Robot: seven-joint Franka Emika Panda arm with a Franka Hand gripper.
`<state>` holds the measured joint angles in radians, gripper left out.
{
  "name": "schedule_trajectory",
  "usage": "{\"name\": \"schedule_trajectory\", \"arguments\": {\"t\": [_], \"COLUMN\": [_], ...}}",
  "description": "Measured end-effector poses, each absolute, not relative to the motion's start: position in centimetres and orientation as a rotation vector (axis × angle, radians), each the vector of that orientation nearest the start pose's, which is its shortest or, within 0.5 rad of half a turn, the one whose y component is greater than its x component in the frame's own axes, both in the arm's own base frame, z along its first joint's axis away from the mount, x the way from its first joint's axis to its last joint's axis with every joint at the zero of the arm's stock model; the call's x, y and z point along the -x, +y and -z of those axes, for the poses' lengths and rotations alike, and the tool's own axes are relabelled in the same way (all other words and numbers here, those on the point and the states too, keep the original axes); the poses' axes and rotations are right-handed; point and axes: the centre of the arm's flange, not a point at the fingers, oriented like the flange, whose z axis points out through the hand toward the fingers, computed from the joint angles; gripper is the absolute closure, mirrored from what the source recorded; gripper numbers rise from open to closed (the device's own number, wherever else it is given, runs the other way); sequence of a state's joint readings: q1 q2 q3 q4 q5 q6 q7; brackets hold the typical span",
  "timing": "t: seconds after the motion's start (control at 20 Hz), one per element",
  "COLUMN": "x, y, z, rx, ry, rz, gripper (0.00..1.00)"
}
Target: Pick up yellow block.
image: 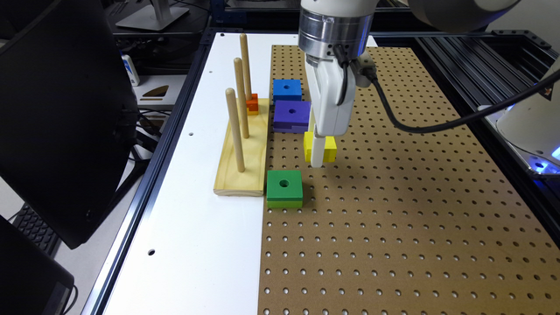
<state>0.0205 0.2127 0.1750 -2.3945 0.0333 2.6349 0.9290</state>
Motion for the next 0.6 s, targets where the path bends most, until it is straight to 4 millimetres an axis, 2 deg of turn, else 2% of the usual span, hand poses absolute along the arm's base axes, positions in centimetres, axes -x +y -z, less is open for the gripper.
{"name": "schedule_trajectory", "arguments": {"t": [0.4,0.6], "x": [-49.3,-48.9], "y": [9.8,9.8], "z": [-27.8,-31.3], "rx": [2.872,2.878], "ry": [1.149,1.149], "rz": [0.009,0.025], "gripper": [1.0,1.0]}}
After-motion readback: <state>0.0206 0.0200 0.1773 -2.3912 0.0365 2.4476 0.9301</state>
